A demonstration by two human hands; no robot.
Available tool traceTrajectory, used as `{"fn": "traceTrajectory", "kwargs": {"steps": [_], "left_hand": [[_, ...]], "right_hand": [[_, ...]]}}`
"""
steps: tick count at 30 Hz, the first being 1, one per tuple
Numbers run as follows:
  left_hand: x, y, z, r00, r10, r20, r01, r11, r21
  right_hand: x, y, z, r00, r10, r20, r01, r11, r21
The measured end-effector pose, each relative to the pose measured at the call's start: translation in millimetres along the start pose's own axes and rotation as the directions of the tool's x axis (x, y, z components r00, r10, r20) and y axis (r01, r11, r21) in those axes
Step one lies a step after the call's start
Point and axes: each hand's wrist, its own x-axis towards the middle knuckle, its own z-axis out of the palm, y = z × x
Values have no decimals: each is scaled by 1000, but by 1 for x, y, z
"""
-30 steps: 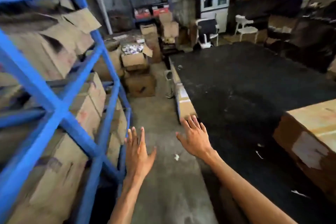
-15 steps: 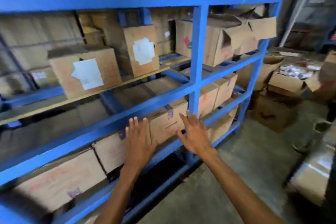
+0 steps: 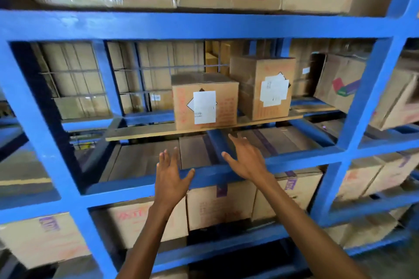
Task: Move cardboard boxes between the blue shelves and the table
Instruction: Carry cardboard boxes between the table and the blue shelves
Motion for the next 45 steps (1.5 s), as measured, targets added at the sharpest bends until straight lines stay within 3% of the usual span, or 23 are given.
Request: {"fn": "traceTrajectory", "kwargs": {"steps": [7, 13, 17, 24, 31, 45], "left_hand": [[109, -13, 20, 996, -85, 1, 85, 992, -98], [200, -21, 44, 984, -175, -23, 159, 938, -307], [248, -29, 57, 968, -249, -12, 226, 895, -384], [299, -41, 78, 979, -202, -9, 171, 853, -493], [311, -53, 91, 985, -175, 12, 145, 774, -616], [232, -40, 76, 985, -168, -30, 98, 703, -705]], "right_hand": [[119, 40, 16, 995, 101, -15, -97, 980, 175], [205, 73, 23, 982, 184, -41, -155, 910, 384], [247, 86, 28, 991, 125, -36, -86, 839, 537], [299, 93, 39, 983, 182, -4, -134, 738, 662], [302, 99, 52, 961, 247, 122, -246, 571, 783], [227, 93, 43, 971, 237, 32, -158, 536, 829]]}}
